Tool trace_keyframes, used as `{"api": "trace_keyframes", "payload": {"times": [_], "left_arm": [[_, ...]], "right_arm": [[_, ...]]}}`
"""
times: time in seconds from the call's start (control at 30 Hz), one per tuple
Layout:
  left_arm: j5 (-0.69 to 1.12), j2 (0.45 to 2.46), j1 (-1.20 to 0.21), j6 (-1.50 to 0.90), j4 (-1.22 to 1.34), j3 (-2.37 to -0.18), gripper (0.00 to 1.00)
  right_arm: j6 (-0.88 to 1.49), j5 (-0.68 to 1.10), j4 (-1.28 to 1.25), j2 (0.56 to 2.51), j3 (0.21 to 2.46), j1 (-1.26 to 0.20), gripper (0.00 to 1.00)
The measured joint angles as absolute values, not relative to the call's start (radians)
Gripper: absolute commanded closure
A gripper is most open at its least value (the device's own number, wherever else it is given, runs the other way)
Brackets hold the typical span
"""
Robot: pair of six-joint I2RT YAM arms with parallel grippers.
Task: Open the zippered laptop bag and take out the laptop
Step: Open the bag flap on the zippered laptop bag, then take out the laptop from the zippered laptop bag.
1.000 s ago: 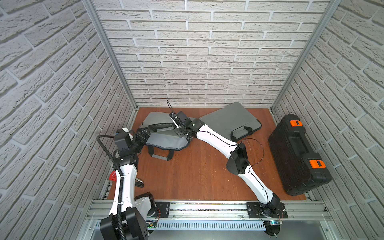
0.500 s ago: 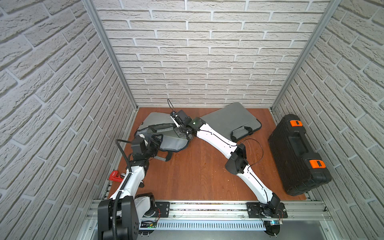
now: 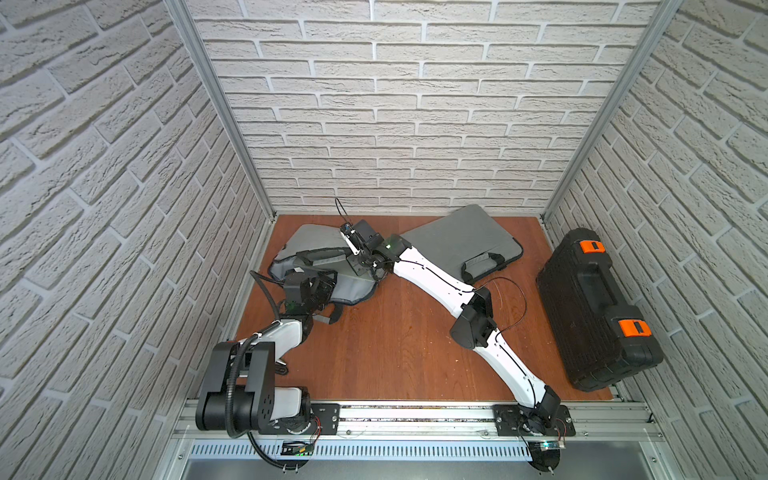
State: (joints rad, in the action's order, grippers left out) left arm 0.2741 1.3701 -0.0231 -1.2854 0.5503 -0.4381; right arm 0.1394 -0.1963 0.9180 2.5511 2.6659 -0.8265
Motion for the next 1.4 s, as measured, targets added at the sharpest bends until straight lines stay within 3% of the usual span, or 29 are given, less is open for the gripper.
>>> {"api": "trace_keyframes", "payload": {"times": [0.77, 0.97, 1.4], "left_arm": [[0.248, 1.892, -0.023, -1.460, 1.153, -0.491, 0.57], [0.254, 1.953, -0.023, -1.486, 1.232, -0.521, 0.65], [0.270, 2.028, -0.023, -1.528, 1.298, -0.588, 0.72]], "right_arm": [[0.151, -0.176, 0.919, 2.551, 2.666, -0.826, 0.94], [0.154, -0.170, 0.918, 2.551, 2.666, -0.826, 0.94], [0.165, -0.154, 0.916, 2.551, 2.666, -0.826, 0.94]]}}
